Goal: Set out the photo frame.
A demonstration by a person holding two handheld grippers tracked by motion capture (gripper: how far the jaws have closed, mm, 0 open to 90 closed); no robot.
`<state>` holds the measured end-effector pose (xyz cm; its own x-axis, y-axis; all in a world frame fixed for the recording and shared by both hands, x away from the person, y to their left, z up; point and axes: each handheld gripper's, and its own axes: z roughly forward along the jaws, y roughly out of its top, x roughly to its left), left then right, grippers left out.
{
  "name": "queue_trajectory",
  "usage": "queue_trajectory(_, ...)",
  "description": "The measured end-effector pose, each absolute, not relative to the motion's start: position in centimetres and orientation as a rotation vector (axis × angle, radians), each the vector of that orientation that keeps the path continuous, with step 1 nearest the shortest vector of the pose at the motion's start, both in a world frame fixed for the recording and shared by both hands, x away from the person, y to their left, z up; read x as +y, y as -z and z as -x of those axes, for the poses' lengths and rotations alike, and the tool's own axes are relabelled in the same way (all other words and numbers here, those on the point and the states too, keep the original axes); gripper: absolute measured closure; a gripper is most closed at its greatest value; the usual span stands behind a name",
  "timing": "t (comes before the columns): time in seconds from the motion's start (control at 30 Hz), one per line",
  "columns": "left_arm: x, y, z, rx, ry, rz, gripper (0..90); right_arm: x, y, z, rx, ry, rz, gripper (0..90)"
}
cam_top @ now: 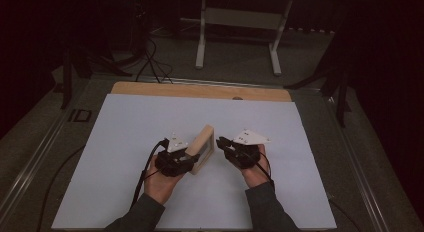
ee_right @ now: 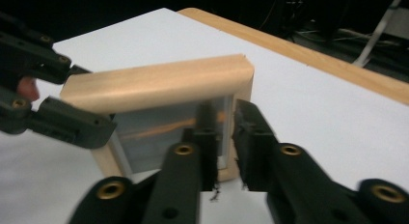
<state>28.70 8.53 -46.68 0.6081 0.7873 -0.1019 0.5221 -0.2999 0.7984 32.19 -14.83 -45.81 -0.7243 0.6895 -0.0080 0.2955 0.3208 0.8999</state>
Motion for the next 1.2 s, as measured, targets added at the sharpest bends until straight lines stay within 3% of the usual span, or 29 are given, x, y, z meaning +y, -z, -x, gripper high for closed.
queue_trajectory(0.1,8.4,46.7,-28.6,1.028,-0.403,-1.986,60.4,-14.6,45.6,-32.4,2.189,-1.377,-0.874,89.3)
queue_trajectory(0.77,7.9,46.7,-28.3,1.003,-0.437,-2.011,60.3,-11.4,43.7,-35.9,2.180,-1.340,-0.835,89.6)
queue_trajectory(1.2,7.7,46.7,-28.2,0.995,-0.444,-2.011,60.3,-9.5,44.4,-37.8,2.223,-1.236,-0.864,89.7)
